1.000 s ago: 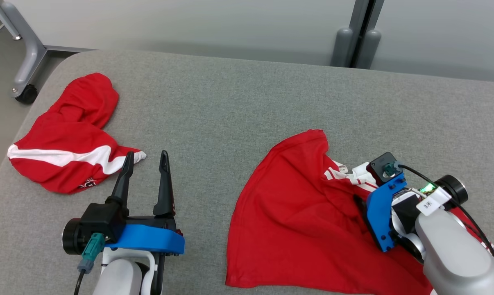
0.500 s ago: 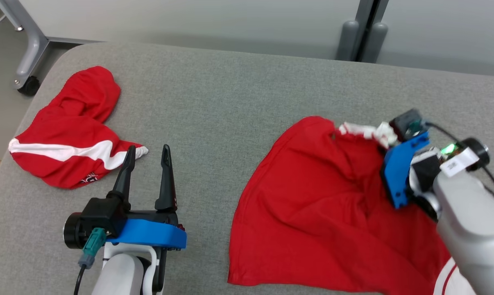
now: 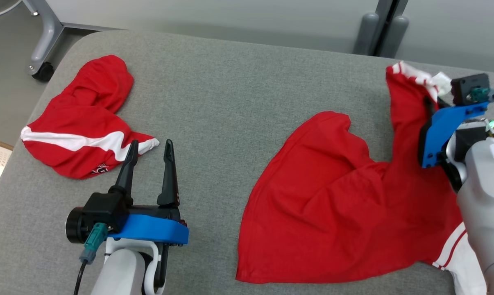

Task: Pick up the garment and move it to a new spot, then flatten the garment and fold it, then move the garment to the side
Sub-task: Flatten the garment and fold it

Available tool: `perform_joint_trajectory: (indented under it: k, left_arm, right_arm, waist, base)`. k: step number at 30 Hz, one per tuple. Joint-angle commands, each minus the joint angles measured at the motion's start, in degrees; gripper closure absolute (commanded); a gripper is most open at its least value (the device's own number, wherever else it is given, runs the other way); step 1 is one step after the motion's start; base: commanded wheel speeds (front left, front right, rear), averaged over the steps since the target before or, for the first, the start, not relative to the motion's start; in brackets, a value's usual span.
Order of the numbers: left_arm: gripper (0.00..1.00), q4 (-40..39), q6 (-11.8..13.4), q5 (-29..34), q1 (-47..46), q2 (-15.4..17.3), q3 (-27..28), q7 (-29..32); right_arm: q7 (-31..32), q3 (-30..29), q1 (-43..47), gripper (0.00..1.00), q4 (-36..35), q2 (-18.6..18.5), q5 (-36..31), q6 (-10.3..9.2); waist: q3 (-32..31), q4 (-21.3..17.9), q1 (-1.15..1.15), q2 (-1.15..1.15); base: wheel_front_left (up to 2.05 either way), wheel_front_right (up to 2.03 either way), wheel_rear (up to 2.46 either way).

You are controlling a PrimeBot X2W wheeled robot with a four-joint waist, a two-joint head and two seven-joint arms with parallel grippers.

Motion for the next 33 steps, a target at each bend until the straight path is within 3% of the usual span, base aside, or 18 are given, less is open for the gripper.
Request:
perform_joint_trajectory:
  k: [1,7,15,24,33]
  left_arm:
    - [0.00,0.24,0.15,0.18,-0.52,-0.06,-0.04,-0.28]
    - [0.00,0.61,-0.13,0.92,0.29,-0.05,0.58,-0.28]
    - [0.00,1.00,-0.76,2.76,2.96,0.54,3.58,-0.29]
    - [0.00,0.61,-1.16,3.98,6.38,1.68,5.82,-0.28]
    - [0.00,0.75,-1.37,4.66,7.75,2.08,6.95,-0.28]
  right_arm:
    - [-0.68,-0.79,-0.20,0.00,1.32,0.47,-1.13,0.01]
    - [-7.96,-2.70,0.96,0.00,3.57,2.42,-2.19,0.01]
    - [-16.68,-1.98,5.43,0.00,0.84,4.37,2.73,0.01]
    - [-17.09,0.29,18.97,0.00,-20.23,4.52,10.36,0.02]
    - [-17.05,-0.19,33.19,0.00,-36.64,6.74,11.11,0.02]
  waist:
    - [-0.01,-0.18,-0.01,0.00]
    - [-1.03,-1.96,-0.01,0.00]
    - [-4.75,-6.58,-0.01,0.00]
    - [-7.68,-11.35,-0.01,0.00]
    - [-8.57,-13.45,-0.01,0.00]
  base:
    - [0.00,0.00,0.00]
    - [0.00,0.00,0.00]
    - [0.00,0.00,0.00]
    - [0.00,0.00,0.00]
    - [0.00,0.00,0.00]
